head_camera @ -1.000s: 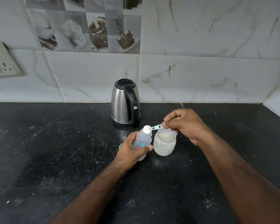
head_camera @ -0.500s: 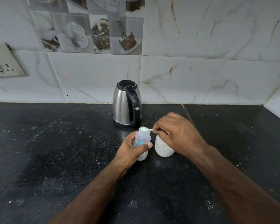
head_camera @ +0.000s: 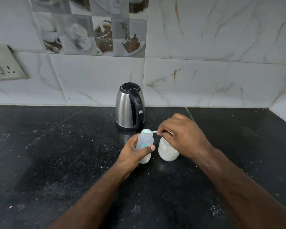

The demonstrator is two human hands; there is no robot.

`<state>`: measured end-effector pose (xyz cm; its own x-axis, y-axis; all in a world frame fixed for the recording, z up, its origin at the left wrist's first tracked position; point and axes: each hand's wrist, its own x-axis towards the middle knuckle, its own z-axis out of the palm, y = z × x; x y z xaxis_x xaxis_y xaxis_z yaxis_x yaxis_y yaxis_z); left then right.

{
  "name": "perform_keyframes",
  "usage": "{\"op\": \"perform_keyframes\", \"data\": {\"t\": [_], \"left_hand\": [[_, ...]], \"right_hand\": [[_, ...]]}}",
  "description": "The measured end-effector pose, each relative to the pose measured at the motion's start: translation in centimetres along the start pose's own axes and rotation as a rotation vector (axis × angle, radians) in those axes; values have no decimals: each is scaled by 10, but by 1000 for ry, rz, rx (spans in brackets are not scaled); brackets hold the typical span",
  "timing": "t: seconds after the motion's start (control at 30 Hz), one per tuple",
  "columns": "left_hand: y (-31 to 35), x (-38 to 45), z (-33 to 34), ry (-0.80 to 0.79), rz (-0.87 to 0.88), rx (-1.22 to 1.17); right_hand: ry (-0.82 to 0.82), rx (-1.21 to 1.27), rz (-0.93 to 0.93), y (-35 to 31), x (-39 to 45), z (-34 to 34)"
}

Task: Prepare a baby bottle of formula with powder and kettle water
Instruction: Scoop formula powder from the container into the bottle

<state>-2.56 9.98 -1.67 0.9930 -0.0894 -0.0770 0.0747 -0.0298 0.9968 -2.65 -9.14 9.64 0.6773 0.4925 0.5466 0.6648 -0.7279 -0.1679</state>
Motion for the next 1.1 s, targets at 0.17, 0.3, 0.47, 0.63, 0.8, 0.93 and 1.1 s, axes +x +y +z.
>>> {"op": "perform_keyframes", "data": {"t": [0.17,0.3,0.47,0.63,0.8,0.93,1.1], "left_hand": [[-1,2,0,3,-1,8],[-1,3,-1,10,-5,20],[-2,4,-1,10,-11,22],[1,4,1,10,-12,10],[1,3,0,13,-21,10],[0,2,-2,12,-20,-5],[8,1,-9,15,22,13]], "right_hand": [[-31,21,41,2,1,-1],[-52,22,72,2,3,-1],[-74,21,112,4,4,-1],[-82,119,239,11,4,2],[98,477,548,29,1,2],[120,557,797,61,-5,-1],[-8,323,858,88,-19,6]]}}
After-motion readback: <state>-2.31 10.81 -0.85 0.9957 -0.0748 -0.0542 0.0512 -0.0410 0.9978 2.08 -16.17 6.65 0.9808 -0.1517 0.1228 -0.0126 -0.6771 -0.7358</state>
